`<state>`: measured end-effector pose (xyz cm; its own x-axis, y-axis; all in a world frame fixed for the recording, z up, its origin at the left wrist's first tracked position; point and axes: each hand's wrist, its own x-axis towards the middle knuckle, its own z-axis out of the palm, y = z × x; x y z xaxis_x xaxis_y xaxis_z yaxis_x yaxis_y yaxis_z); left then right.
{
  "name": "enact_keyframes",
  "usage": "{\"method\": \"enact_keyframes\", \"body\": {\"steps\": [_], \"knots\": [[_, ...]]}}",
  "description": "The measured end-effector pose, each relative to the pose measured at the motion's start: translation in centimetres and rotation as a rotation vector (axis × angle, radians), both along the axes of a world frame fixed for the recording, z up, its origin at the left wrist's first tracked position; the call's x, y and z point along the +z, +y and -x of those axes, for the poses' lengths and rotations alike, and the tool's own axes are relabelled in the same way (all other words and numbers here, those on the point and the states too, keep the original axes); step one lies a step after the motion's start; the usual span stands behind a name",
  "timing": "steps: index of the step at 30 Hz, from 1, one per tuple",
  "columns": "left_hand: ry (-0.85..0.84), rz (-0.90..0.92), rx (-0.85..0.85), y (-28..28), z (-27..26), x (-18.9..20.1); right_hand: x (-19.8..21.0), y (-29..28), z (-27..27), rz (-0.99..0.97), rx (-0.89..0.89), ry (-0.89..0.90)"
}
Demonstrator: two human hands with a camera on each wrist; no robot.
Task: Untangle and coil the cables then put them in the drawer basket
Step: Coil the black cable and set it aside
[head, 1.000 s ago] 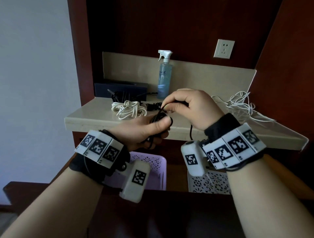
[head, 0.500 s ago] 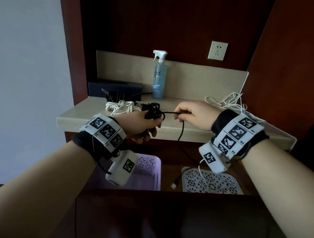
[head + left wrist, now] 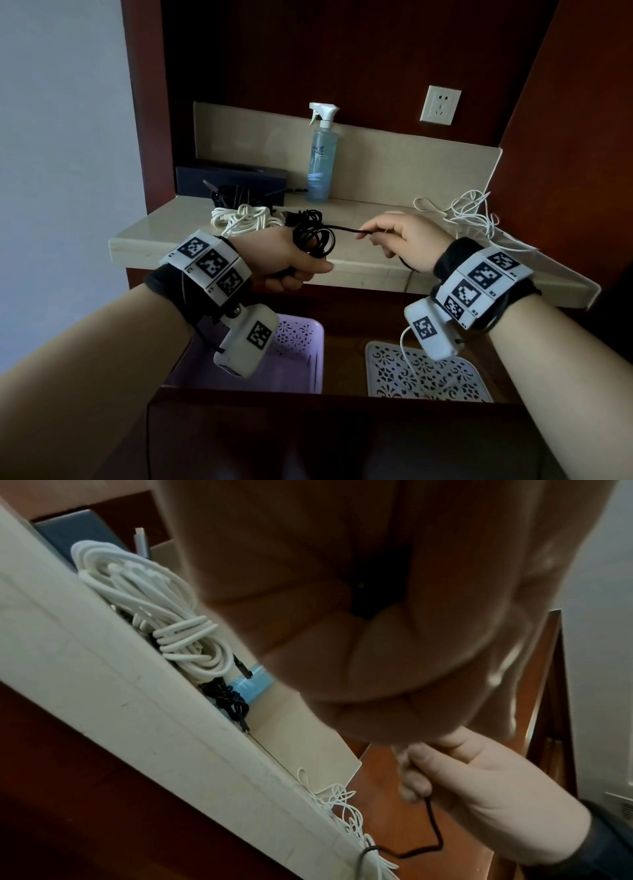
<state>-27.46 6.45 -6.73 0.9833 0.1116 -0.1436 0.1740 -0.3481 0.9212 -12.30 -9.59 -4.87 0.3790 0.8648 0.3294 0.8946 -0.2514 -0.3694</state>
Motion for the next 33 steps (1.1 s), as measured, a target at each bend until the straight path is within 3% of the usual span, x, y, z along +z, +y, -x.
{"method": "enact_keyframes", "body": {"steps": [5, 12, 19, 23, 28, 30, 33], "knots": [[0.019, -0.076, 0.030, -0.4, -0.1, 0.3, -0.9, 0.8, 0.1, -0.053, -0.003, 0.010], [0.088, -0.292, 0.146, -1.6, -0.7, 0.7, 0.1, 1.4, 2.7, -0.048, 0.129, 0.236], [0.151, -0.473, 0.155, -2.1, -1.7, 0.6, 0.7, 1.2, 3.4, 0.055, 0.066, 0.101], [0.080, -0.370, 0.048, -2.2, -1.4, 0.7, 0.5, 0.9, 3.1, 0.063, 0.007, 0.035], [-0.031, 0.071, -0.029, -1.2, -0.6, 0.3, 0.7, 0.1, 2.6, 0.033, -0.031, -0.008], [-0.012, 0.062, -0.032, -0.8, -0.3, 0.2, 0.9, 0.1, 2.8, 0.051, -0.012, -0.027], [0.028, -0.103, 0.000, -1.0, -0.1, 0.4, 1.1, 0.6, 3.1, 0.099, -0.007, -0.075]]}}
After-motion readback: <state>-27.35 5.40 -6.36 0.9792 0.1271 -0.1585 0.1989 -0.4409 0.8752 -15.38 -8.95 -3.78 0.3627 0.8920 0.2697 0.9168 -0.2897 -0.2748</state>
